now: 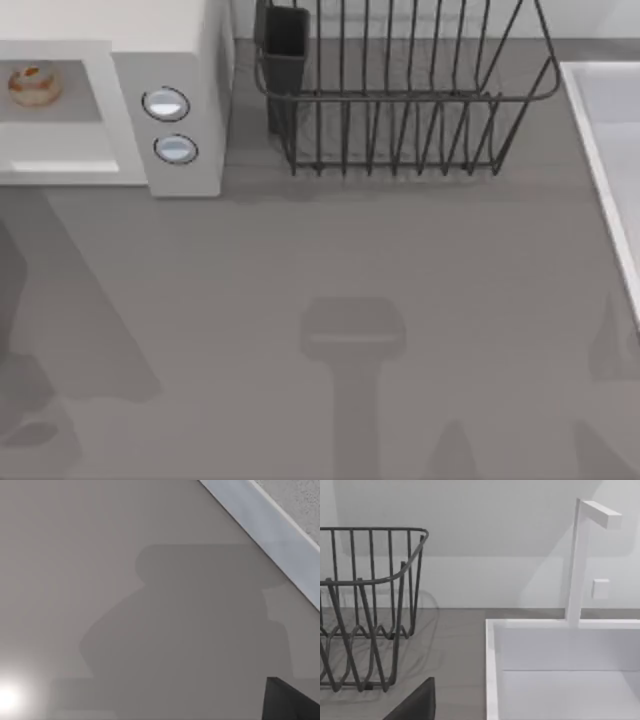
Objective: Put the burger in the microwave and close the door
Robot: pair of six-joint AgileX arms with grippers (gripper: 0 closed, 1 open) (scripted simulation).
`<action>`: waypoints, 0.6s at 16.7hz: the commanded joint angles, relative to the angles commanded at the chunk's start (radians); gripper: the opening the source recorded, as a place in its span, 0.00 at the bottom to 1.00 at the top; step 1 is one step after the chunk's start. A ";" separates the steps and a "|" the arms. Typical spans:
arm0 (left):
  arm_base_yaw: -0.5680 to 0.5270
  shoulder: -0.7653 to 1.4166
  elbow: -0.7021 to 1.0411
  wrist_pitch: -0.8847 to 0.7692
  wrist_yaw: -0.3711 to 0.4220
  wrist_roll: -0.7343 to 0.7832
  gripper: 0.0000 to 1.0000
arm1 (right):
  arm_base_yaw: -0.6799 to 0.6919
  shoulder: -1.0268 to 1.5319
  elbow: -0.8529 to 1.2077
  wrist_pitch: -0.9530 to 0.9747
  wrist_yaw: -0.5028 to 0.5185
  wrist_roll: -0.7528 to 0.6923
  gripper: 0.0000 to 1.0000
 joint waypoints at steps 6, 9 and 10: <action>-0.188 -0.179 -0.150 0.053 -0.114 -0.171 0.00 | 0.000 0.000 0.000 0.000 0.000 0.000 1.00; -0.198 -0.188 -0.158 0.056 -0.120 -0.180 0.00 | 0.000 0.000 0.000 0.000 0.000 0.000 1.00; -0.198 -0.188 -0.158 0.056 -0.120 -0.180 0.00 | 0.000 0.000 0.000 0.000 0.000 0.000 1.00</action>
